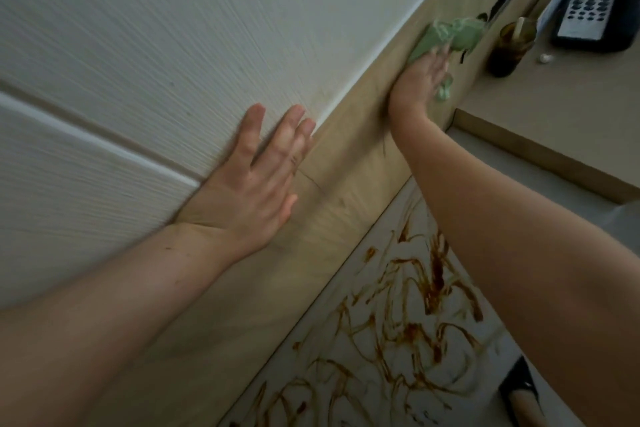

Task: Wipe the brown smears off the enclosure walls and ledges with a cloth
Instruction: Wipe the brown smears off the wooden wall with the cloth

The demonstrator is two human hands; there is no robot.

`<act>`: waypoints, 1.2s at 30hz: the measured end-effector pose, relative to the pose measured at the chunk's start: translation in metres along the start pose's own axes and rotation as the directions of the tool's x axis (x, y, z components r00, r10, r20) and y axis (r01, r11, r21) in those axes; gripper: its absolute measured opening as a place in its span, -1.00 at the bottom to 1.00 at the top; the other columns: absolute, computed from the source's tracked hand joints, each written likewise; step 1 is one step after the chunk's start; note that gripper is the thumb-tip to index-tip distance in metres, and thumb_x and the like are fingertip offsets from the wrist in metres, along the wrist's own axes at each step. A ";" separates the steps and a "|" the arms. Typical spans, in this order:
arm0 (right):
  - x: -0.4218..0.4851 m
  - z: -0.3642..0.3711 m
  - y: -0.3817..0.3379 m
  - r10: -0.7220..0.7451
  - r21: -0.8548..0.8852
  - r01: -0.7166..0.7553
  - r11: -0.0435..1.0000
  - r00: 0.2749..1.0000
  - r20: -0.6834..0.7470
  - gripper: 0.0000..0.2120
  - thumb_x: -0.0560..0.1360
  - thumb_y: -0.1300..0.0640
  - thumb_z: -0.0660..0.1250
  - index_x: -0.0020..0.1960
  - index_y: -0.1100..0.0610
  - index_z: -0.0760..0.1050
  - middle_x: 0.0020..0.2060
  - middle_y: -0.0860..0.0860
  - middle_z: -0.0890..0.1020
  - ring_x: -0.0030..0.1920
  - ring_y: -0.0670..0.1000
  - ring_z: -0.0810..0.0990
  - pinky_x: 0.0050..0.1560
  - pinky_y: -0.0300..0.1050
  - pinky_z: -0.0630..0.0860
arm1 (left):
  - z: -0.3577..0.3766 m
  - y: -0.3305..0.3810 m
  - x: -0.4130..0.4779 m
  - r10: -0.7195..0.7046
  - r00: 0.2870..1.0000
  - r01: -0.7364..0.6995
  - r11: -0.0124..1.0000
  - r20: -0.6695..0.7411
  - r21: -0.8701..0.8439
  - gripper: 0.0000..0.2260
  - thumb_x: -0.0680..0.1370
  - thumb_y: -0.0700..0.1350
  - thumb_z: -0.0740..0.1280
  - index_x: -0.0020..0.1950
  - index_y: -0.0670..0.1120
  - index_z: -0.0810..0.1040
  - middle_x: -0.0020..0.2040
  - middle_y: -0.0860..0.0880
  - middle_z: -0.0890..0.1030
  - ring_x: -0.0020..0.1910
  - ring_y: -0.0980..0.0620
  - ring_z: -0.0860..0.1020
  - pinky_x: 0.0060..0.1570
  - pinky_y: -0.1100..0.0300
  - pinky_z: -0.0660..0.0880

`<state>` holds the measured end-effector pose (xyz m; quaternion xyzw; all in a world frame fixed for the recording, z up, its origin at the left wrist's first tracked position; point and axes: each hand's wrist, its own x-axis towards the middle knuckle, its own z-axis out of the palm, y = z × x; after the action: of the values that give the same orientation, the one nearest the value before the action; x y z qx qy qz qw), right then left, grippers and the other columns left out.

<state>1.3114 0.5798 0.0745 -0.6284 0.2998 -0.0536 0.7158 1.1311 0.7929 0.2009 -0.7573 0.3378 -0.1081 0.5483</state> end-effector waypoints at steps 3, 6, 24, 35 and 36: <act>0.003 -0.012 0.035 0.262 -0.114 -0.251 0.961 0.961 0.090 -0.44 0.71 0.04 -0.30 0.69 0.13 -0.16 0.68 0.09 -0.11 0.67 0.10 -0.13 0.64 0.11 -0.19 | -0.009 -0.001 0.003 -0.016 1.000 0.016 0.999 -0.005 -0.029 -0.31 0.70 0.12 -0.12 0.62 -0.40 -0.02 0.65 -0.37 -0.07 0.64 -0.38 -0.06 0.45 -0.52 -0.22; -0.055 -0.022 0.034 0.187 -0.147 -0.155 0.977 0.952 0.241 -0.45 0.73 -0.04 -0.26 0.68 0.07 -0.25 0.68 0.04 -0.20 0.67 0.12 -0.19 0.64 0.21 -0.20 | -0.020 -0.004 0.006 -0.053 0.999 0.053 0.997 0.009 -0.063 -0.29 0.67 0.14 0.01 0.63 -0.36 0.06 0.67 -0.31 -0.02 0.65 -0.31 0.01 0.48 -0.48 -0.15; 0.048 -0.040 -0.037 -0.091 0.041 0.084 0.996 0.977 0.193 -0.45 0.75 -0.13 -0.13 0.67 -0.14 -0.24 0.67 -0.12 -0.21 0.65 -0.02 -0.27 0.58 0.04 -0.29 | -0.061 -0.059 0.257 0.047 0.992 -0.040 0.998 0.114 -0.056 -0.27 0.66 0.19 -0.24 0.63 -0.33 -0.24 0.66 -0.28 -0.21 0.65 -0.24 -0.25 0.53 -0.26 -0.36; 0.052 -0.039 0.045 -0.037 0.016 0.034 0.999 0.983 0.177 -0.41 0.72 -0.07 -0.09 0.70 -0.06 -0.19 0.66 -0.14 -0.17 0.66 -0.03 -0.23 0.65 0.08 -0.18 | -0.049 -0.056 0.261 0.087 0.995 -0.083 0.994 0.051 -0.074 -0.22 0.68 0.19 -0.15 0.59 -0.44 -0.19 0.65 -0.37 -0.14 0.64 -0.34 -0.16 0.46 -0.44 -0.34; 0.057 -0.039 0.038 -0.207 0.030 0.205 0.978 0.966 0.153 -0.39 0.70 -0.09 -0.04 0.70 -0.04 -0.12 0.66 -0.15 -0.13 0.66 -0.03 -0.19 0.65 0.06 -0.16 | -0.050 -0.056 0.263 0.082 0.996 -0.078 0.993 0.044 -0.094 -0.23 0.68 0.19 -0.15 0.59 -0.44 -0.20 0.65 -0.37 -0.14 0.64 -0.34 -0.17 0.45 -0.44 -0.33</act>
<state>1.3274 0.5281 0.0167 -0.6535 0.1758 -0.0804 0.7318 1.3227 0.5988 0.2157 -0.7699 0.3594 -0.0521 0.5247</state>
